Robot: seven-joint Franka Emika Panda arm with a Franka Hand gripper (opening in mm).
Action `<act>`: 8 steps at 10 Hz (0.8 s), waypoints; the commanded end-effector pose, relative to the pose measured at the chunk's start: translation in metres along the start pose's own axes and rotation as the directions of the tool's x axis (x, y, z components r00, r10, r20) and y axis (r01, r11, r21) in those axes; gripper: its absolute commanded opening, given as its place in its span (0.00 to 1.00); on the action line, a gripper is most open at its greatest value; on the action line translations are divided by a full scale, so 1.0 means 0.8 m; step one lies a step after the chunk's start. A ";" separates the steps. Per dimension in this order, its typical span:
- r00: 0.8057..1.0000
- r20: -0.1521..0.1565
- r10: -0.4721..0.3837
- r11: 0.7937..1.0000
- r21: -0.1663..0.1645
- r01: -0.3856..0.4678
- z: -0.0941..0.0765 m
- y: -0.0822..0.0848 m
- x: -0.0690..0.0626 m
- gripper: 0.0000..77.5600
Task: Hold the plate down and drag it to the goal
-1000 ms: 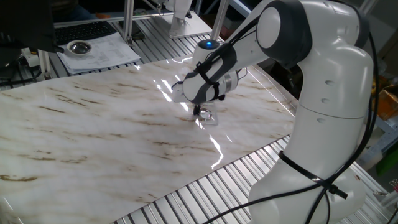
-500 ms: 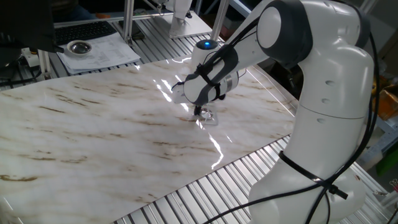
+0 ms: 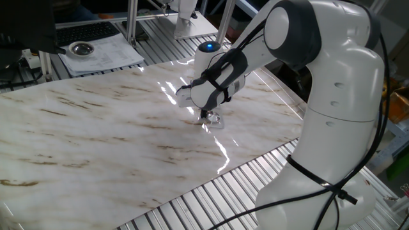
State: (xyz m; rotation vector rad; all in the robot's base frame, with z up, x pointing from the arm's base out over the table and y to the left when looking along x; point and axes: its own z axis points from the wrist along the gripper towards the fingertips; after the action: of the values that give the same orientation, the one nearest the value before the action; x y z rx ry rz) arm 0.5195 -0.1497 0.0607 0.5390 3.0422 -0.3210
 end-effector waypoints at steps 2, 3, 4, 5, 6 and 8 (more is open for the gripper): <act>0.999 -0.008 0.040 0.998 -0.039 -0.040 -0.004 0.001 -0.003 0.00; 0.997 -0.027 0.069 0.994 -0.087 -0.071 -0.010 0.005 -0.006 0.00; 0.997 -0.027 0.069 0.994 -0.087 -0.071 -0.010 0.005 -0.006 0.00; 0.996 -0.034 0.085 0.991 -0.101 -0.088 -0.022 0.013 -0.010 0.00; 0.995 -0.041 0.095 0.989 -0.114 -0.099 -0.027 0.017 -0.011 0.00; 0.992 -0.056 0.115 0.981 -0.147 -0.123 -0.041 0.026 -0.012 0.00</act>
State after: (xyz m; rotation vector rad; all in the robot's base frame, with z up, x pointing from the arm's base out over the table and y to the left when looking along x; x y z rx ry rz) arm 0.5263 -0.1398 0.0688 0.6649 3.0392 -0.1537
